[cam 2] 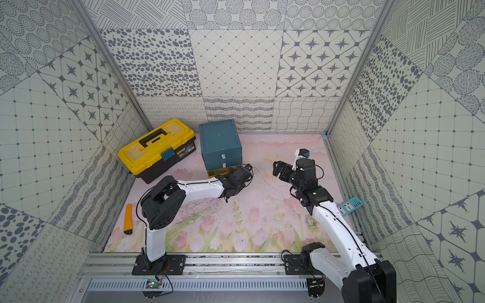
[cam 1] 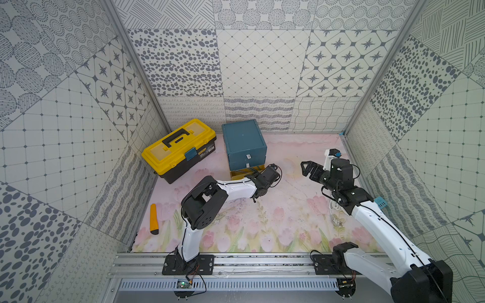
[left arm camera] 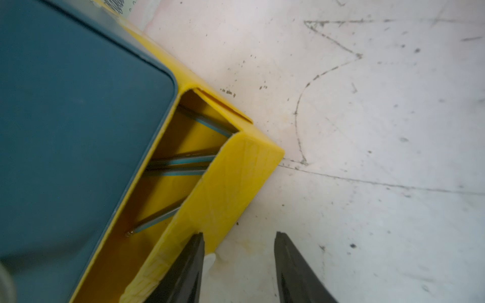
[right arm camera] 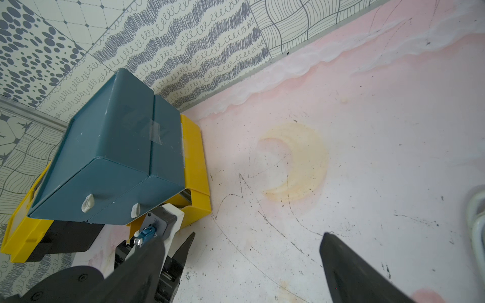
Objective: Please place the pencils in the drawer according to their color
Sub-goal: Close the drawer in the storage box.
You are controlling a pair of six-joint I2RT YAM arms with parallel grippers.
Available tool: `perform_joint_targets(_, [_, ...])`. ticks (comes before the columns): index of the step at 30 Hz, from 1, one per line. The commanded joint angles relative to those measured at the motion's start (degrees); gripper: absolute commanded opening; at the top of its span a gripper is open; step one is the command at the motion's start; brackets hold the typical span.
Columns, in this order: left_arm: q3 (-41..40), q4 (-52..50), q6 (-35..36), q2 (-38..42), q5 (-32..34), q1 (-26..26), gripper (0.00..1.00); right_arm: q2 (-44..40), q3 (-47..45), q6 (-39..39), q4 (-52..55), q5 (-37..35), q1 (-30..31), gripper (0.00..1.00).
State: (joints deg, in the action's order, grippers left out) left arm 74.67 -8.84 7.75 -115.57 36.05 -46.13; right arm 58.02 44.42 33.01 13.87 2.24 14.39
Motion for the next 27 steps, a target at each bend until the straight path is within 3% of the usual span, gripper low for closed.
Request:
perform_joint_targets(1, [2.4,-0.8,5.7,-1.8,4.3,1.0,0.48,-1.5,-0.6,0.6,-2.6,0.2,-0.2,0.98])
perform_joint_targets(20, [4.1,6.1,19.6,-6.4,8.5,2.3,0.46,-2.3,-1.2,1.5,-3.4,0.2,-0.2,0.98])
perform_joint_targets(27, [4.5,6.8,20.7,-6.8,8.4,2.9,0.46,-2.4,-1.2,1.5,-3.4,0.1,-0.2,0.98])
